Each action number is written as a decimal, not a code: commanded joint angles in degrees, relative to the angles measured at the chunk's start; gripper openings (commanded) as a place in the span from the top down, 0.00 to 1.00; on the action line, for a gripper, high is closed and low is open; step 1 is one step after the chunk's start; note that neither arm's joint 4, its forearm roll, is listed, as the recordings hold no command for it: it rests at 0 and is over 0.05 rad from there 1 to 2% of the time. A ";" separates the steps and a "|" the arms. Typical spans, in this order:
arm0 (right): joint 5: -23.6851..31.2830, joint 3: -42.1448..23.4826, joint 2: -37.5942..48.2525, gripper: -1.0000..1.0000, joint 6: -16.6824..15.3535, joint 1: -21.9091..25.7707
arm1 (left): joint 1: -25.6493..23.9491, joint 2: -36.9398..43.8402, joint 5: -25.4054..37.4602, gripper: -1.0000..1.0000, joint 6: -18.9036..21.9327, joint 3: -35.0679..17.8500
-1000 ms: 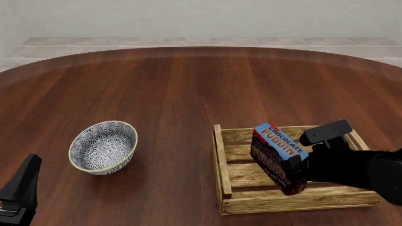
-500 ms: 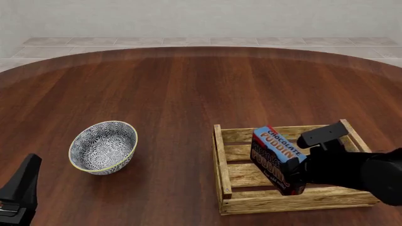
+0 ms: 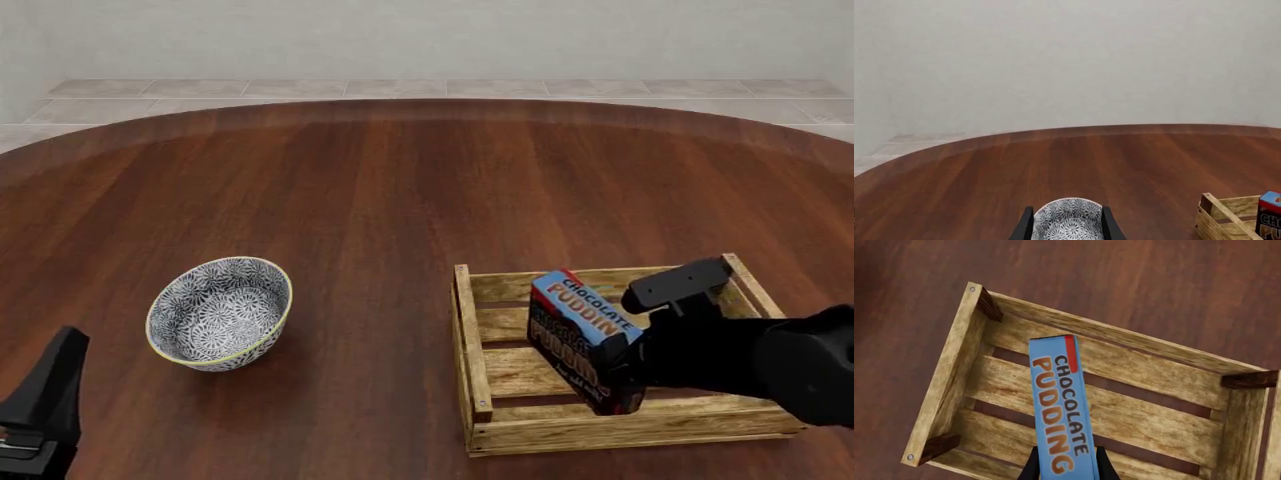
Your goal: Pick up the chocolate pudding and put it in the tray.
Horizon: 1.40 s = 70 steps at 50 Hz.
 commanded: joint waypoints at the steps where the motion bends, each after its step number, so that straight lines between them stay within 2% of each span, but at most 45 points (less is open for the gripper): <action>1: 1.11 -1.17 0.24 1.00 1.13 0.15 | -0.12 0.00 -0.41 0.00 0.09 0.59; 38: 2.10 -1.20 -0.44 1.00 0.83 -0.60 | -0.40 0.00 0.31 0.00 0.11 -0.32; 70: -0.80 1.05 1.79 1.00 1.26 -0.13 | -0.45 0.00 -0.06 0.00 0.52 0.05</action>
